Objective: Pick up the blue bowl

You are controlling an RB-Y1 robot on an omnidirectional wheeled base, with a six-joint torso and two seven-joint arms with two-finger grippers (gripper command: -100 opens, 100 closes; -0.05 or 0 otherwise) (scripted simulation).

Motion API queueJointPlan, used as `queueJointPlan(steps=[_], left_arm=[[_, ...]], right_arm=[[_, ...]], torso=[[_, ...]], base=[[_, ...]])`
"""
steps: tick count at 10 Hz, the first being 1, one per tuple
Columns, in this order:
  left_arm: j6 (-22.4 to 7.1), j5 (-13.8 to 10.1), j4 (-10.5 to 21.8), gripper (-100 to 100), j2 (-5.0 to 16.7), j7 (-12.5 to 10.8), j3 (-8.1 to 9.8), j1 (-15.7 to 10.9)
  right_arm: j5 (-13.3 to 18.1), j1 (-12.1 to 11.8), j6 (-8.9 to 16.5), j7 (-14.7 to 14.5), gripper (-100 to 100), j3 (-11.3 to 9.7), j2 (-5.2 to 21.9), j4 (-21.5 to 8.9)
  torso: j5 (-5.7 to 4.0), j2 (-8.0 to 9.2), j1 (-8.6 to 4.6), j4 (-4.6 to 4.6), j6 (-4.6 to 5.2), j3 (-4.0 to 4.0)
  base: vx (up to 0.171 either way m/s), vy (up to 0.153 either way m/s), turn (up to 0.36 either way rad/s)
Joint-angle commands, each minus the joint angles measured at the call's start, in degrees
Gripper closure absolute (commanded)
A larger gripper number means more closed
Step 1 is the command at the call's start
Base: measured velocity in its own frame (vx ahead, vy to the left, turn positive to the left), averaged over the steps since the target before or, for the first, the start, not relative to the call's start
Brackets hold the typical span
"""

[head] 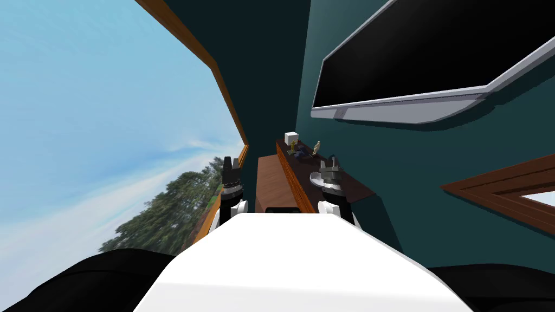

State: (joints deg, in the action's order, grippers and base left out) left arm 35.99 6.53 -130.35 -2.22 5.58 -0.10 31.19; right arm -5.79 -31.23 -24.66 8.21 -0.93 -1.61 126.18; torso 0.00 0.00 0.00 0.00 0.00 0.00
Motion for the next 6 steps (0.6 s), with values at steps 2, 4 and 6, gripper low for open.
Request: queueJointPlan(steps=[2, 4, 6], left_arm=[[0.0, 0.0, 0.0, 0, 0.0, 0.0, -0.01, 0.0], [0.0, 0.0, 0.0, 0, 0.0, 0.0, -0.01, 0.0], [0.0, 0.0, 0.0, 0, 0.0, 0.0, -0.01, 0.0]], right_arm=[[1.9, 1.7, 0.6, 0.7, -100, -0.7, 3.6, -0.7], [3.8, 3.6, 1.5, 1.4, -100, -1.4, 6.6, -1.8], [6.2, 6.1, 2.5, 2.2, -100, -2.4, 10.0, -3.7]], torso=[[0.04, -0.03, 0.20, 0.00, -0.02, -0.02], [0.07, -0.07, 0.32, -0.02, -0.01, -0.04], [0.05, -0.12, 0.21, -0.03, -0.02, -0.07]], base=[[0.017, 0.082, 0.069], [0.017, 0.074, 0.067], [0.034, 0.058, 0.074]])
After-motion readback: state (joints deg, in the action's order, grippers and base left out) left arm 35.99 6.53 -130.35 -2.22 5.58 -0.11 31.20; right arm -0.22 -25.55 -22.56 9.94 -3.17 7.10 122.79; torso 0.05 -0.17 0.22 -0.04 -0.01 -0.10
